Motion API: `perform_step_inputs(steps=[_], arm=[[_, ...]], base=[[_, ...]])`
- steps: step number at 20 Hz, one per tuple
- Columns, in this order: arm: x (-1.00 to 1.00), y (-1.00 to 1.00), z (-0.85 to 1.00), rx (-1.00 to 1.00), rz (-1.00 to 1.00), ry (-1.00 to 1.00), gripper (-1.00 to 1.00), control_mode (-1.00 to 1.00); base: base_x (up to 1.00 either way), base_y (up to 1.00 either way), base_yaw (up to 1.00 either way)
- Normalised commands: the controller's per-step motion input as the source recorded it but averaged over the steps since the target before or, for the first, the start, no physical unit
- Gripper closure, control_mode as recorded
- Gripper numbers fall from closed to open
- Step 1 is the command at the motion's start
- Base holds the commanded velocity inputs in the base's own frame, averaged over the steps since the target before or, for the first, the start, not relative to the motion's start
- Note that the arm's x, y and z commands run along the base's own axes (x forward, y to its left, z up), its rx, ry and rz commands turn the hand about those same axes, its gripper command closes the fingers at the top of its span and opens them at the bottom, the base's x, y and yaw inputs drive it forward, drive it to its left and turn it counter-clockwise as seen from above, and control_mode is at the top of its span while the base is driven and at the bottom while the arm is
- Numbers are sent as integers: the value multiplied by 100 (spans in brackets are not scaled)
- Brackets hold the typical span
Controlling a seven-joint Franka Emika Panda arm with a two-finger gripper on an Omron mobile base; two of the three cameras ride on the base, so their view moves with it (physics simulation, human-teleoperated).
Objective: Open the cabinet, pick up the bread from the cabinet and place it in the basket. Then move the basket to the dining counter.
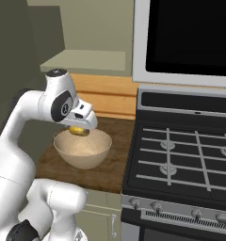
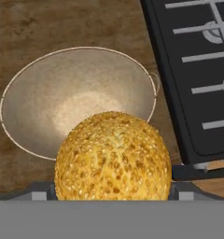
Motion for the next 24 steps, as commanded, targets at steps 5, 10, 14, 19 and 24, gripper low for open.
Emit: perform_step_inputs(steps=[5,10,14,19,24], arm=[[82,8,-87,0,2,6,100,-100],[63,6,-44,0,1,1,100,-100],[25,0,-48,8,0,0,100,-100],[19,8,-48,8,0,0,100,-100],[11,25,-25,0,0,0,100,-100]], base=[[0,0,0],[0,0,0],[0,0,0],[0,0,0],[0,0,0]])
